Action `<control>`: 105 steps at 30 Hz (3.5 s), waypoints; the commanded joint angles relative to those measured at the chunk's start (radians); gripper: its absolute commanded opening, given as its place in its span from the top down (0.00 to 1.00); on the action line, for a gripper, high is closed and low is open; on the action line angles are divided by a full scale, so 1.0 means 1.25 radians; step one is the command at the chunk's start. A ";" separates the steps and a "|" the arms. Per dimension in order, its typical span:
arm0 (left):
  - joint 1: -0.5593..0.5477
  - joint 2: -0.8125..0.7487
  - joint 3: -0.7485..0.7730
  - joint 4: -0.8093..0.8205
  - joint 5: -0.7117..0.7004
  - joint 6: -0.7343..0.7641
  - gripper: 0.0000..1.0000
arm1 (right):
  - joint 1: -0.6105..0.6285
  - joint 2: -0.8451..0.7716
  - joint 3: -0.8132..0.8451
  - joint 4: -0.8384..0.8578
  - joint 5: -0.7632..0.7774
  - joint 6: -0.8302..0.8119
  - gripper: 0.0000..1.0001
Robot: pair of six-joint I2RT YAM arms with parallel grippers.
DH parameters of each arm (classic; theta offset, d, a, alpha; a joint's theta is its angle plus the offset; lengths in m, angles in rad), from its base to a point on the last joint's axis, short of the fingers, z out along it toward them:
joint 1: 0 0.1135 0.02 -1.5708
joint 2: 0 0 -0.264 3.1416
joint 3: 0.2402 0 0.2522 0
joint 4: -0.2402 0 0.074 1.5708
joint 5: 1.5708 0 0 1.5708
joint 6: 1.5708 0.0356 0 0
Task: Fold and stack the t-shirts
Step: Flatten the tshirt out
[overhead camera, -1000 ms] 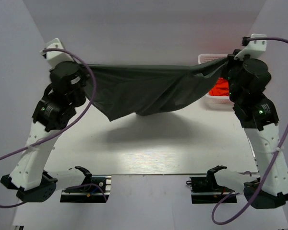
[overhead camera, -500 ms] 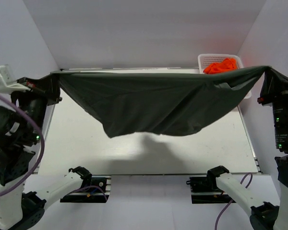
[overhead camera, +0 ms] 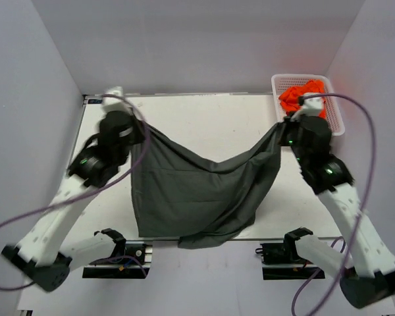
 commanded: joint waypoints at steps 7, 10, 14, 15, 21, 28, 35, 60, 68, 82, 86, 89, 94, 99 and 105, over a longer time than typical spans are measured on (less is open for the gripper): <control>0.052 0.322 -0.191 0.094 -0.008 -0.051 1.00 | -0.012 0.269 -0.142 0.113 -0.066 0.122 1.00; 0.069 0.471 -0.110 0.111 0.012 -0.031 1.00 | -0.020 0.396 -0.113 0.118 -0.060 0.111 1.00; 0.086 0.616 0.063 0.045 0.053 -0.024 0.92 | -0.030 0.499 -0.017 0.076 -0.076 0.103 1.00; 0.086 0.634 0.080 0.018 0.053 -0.024 0.55 | -0.033 0.504 -0.014 0.075 -0.077 0.100 1.00; 0.112 0.670 0.122 -0.093 0.045 -0.042 0.00 | -0.038 0.547 -0.007 0.069 -0.082 0.106 1.00; 0.119 0.496 -0.050 -0.076 0.096 -0.049 0.00 | -0.041 0.580 0.008 0.049 -0.084 0.119 1.00; 0.119 0.439 -0.242 -0.048 0.185 -0.133 0.00 | -0.044 0.595 0.018 0.026 -0.059 0.110 1.00; 0.184 0.396 -0.460 0.213 0.299 -0.133 0.45 | -0.046 0.618 0.069 -0.048 -0.037 0.106 1.00; 0.192 0.370 -0.488 0.220 0.326 -0.133 0.65 | -0.051 0.619 0.076 -0.066 -0.032 0.111 1.00; 0.192 0.297 -0.465 0.214 0.318 -0.133 1.00 | -0.050 0.613 0.097 -0.086 -0.018 0.108 1.00; 0.192 0.226 -0.400 0.174 0.281 -0.125 1.00 | -0.047 0.595 0.110 -0.098 0.004 0.106 1.00; 0.192 0.190 -0.337 0.116 0.230 -0.118 1.00 | -0.052 0.567 0.113 -0.097 0.024 0.112 1.00; 0.192 0.106 -0.251 0.074 0.159 -0.108 1.00 | -0.063 0.493 0.139 -0.120 0.081 0.097 1.00; 0.192 0.078 -0.125 0.035 0.004 -0.123 1.00 | -0.077 0.343 0.173 -0.128 0.154 0.070 1.00; 0.192 0.058 0.013 0.020 -0.071 -0.089 1.00 | -0.081 0.223 0.268 -0.124 0.222 -0.015 1.00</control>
